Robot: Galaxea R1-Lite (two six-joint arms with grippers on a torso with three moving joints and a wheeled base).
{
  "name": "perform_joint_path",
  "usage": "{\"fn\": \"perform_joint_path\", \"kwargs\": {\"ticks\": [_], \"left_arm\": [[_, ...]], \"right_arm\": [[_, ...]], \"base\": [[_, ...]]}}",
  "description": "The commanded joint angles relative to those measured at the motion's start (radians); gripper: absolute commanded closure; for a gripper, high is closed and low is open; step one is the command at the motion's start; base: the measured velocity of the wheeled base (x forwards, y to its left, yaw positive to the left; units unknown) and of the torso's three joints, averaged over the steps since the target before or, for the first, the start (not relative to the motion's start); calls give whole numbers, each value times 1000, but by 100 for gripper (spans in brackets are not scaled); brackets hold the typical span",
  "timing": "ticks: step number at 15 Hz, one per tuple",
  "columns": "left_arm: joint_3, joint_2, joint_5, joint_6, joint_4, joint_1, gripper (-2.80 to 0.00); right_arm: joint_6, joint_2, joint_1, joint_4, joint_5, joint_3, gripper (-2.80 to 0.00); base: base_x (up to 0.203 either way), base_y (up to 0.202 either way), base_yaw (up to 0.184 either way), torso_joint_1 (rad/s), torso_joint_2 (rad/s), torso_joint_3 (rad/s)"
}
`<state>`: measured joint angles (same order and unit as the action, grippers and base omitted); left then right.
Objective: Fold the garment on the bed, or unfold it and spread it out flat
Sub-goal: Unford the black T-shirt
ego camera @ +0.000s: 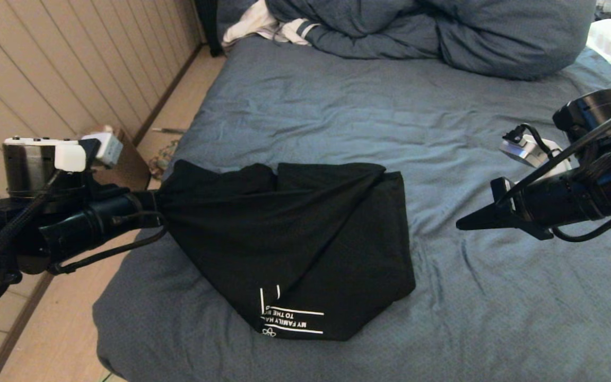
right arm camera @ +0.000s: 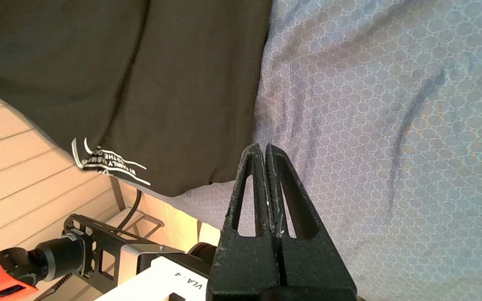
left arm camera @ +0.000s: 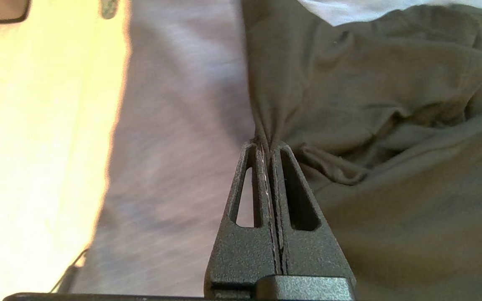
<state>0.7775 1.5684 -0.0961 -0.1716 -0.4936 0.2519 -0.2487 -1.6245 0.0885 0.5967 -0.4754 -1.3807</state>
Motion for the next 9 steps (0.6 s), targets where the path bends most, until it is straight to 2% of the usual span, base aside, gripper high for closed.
{"fn": "perform_joint_path", "kwargs": {"ticks": [1, 4, 9], "left_arm": [[-44, -26, 35, -2, -6, -70, 0], [-133, -35, 68, -3, -36, -105, 0], [-291, -22, 84, -1, -212, -130, 0]], "right_arm": [[-2, 2, 2, 3, -3, 0, 0], [-3, -1, 22, 3, -3, -1, 0], [-3, -6, 29, 3, -3, -3, 0]], "base": [[0, 0, 0, 0, 0, 0], [0, 0, 0, 0, 0, 0], [0, 0, 0, 0, 0, 0]]}}
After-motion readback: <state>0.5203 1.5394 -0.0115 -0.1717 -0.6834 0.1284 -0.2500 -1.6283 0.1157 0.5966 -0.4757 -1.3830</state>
